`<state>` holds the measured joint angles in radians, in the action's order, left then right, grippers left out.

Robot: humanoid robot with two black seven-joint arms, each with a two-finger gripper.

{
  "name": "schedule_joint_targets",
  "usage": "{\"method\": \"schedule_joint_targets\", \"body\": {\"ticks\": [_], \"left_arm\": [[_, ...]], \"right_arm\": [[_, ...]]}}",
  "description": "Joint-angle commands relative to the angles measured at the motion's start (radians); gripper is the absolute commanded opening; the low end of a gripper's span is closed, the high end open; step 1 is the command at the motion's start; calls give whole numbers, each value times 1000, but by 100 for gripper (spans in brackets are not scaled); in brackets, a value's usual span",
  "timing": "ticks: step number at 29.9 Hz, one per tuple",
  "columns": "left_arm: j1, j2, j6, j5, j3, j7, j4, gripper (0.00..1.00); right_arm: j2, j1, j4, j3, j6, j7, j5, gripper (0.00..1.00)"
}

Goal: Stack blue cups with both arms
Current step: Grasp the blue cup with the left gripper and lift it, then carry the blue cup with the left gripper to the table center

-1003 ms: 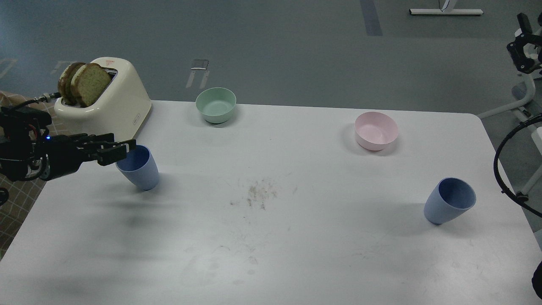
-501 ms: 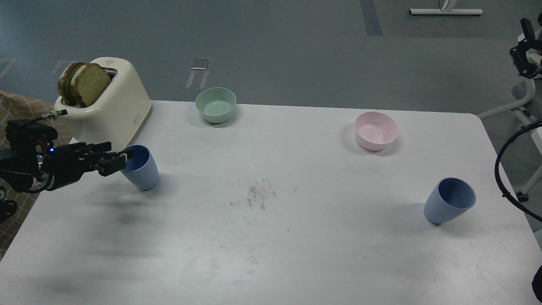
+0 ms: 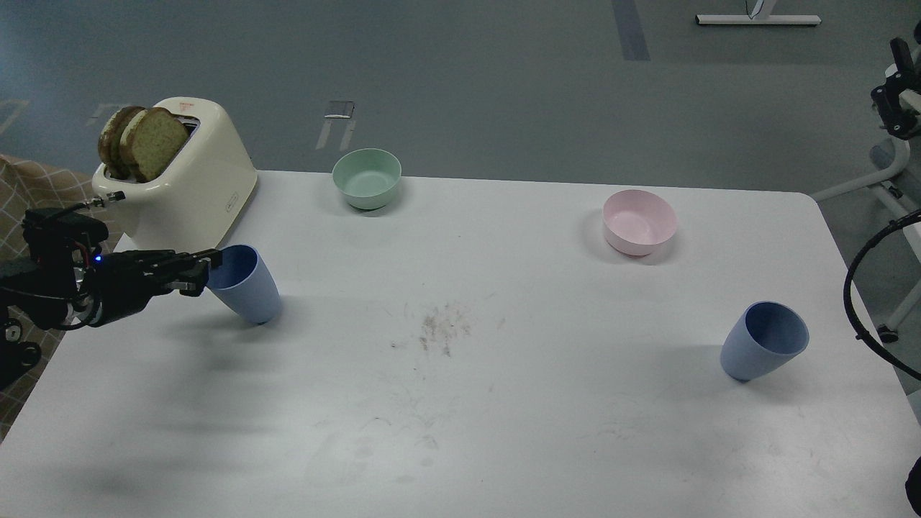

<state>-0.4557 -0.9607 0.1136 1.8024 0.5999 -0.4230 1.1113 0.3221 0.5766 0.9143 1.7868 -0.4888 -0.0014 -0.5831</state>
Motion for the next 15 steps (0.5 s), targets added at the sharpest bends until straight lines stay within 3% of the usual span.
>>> {"method": "schedule_joint_targets", "body": {"ticks": [1, 7, 11, 15], "left_arm": [[-75, -12, 14, 0, 1, 0, 45, 0], [-263, 14, 136, 34, 0, 9, 123, 0], [-378, 187, 169, 167, -26, 21, 128, 0], [-522, 363, 176, 230, -179, 44, 114, 0]], "right_arm": [[0, -4, 0, 2, 0, 0, 0, 100], [0, -24, 1, 19, 0, 0, 0, 100], [0, -49, 1, 36, 0, 0, 0, 100], [0, -67, 3, 62, 0, 0, 0, 100]]}}
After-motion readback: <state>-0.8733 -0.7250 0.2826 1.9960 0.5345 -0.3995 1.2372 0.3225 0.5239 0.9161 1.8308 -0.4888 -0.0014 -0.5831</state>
